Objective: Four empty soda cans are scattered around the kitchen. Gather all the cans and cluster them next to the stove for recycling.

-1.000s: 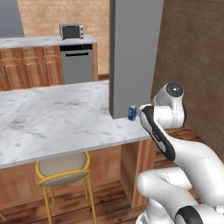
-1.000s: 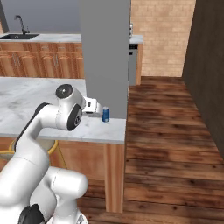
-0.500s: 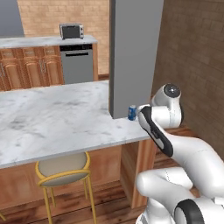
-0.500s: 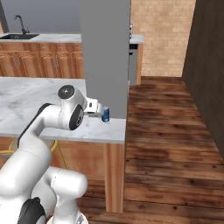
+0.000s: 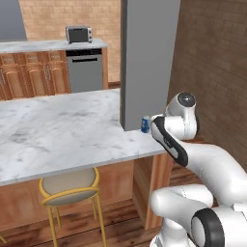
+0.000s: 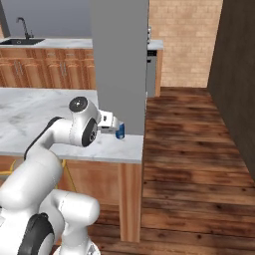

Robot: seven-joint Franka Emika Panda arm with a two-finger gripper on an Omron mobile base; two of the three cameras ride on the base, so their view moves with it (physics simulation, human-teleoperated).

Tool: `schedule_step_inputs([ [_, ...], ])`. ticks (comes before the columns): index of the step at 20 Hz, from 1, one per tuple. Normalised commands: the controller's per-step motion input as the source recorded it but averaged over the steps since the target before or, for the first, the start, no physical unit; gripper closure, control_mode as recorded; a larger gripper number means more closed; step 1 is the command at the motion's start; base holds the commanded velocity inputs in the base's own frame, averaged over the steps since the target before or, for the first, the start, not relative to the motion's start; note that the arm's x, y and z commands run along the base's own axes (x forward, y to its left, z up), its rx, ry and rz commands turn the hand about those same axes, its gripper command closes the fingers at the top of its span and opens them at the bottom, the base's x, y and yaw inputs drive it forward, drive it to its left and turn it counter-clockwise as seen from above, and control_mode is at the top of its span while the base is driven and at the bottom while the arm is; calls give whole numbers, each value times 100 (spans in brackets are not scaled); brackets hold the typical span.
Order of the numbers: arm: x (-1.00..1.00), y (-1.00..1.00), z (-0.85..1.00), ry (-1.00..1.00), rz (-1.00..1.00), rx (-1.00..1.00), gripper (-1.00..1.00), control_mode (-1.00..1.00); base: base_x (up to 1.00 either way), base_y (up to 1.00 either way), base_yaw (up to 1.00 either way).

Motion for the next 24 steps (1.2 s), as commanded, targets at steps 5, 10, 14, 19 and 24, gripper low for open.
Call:
schedule_step_inputs([
  [5, 11, 0, -4, 0, 0, 0, -100, -100, 0, 0, 0],
  [10, 14, 0, -7, 1, 0, 0, -100, -100, 0, 0, 0],
  [14, 16, 0, -8, 3, 0, 0, -100, -100, 0, 0, 0],
  [19, 16, 0, -5, 1, 0, 1, -100, -100, 0, 0, 0],
  [24, 18, 0, -11, 0, 0, 1, -100, -100, 0, 0, 0],
])
